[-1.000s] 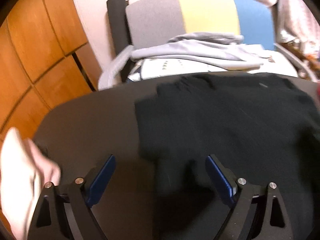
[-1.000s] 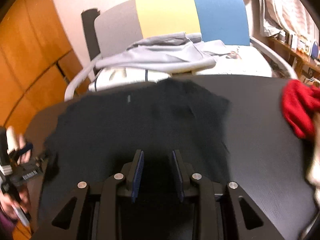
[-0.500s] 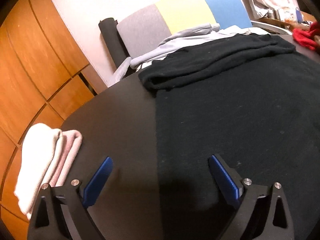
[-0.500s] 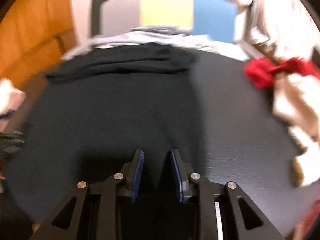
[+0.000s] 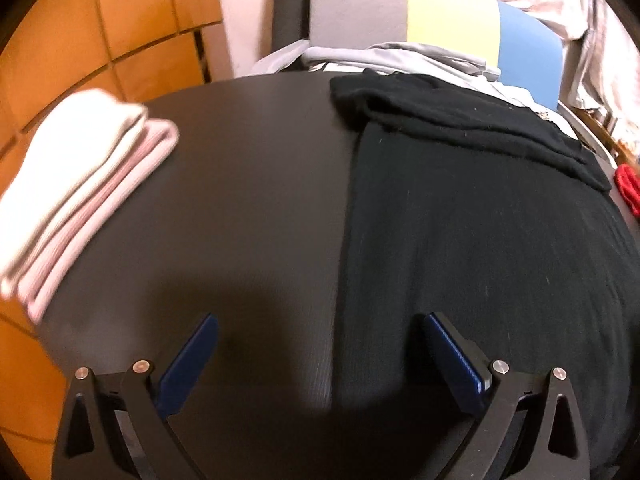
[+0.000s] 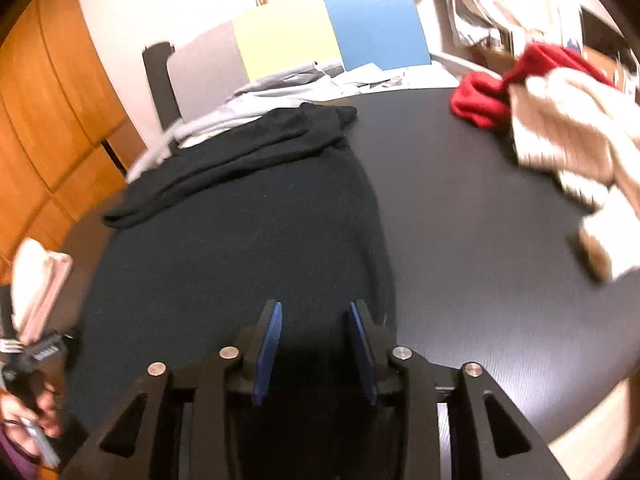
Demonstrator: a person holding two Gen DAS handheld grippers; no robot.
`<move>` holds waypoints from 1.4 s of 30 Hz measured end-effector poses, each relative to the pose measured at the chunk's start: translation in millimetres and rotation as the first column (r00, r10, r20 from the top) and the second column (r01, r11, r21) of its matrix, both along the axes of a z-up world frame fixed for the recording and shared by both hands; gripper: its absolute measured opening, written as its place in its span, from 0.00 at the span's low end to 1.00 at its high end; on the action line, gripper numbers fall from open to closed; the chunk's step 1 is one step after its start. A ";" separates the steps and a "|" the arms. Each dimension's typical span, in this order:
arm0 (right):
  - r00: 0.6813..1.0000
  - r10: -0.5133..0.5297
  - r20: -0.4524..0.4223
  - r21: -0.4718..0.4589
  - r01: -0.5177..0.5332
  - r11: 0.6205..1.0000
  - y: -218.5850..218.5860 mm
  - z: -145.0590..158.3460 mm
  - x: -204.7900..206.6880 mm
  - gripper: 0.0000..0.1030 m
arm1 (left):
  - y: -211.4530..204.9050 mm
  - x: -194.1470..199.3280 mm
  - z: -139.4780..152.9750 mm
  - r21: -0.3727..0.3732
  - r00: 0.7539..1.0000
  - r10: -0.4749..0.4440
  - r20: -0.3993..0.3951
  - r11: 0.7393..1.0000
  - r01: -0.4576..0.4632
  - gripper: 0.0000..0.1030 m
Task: Fold clothes
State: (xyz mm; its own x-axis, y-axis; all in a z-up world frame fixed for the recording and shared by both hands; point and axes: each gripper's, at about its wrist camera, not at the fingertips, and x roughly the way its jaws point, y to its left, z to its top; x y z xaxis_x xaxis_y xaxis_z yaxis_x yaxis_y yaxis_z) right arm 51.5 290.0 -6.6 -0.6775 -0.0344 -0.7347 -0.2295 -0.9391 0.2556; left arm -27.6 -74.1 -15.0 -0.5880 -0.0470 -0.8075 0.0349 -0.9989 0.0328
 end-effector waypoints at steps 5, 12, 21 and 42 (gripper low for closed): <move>0.996 0.080 0.039 0.058 -0.082 0.995 -22.5 -5.4 19.7 0.38 | -2.4 27.1 -1.4 0.002 1.000 0.003 -0.002 1.000 -0.003 1.00; 0.992 0.108 0.069 0.182 -0.119 0.976 -33.7 -12.8 23.2 0.38 | -10.9 33.2 -4.9 0.021 1.000 0.005 -0.005 1.000 -0.005 1.00; 0.995 0.081 0.058 0.147 -0.088 0.985 -33.0 -13.0 26.6 0.41 | -13.6 39.0 -4.6 0.031 1.000 0.029 0.005 0.999 -0.029 1.00; 0.999 -0.042 -0.004 -0.294 0.039 0.955 33.7 -22.6 98.4 0.54 | -56.7 85.7 -37.1 0.428 0.973 -0.157 0.168 0.901 0.071 1.00</move>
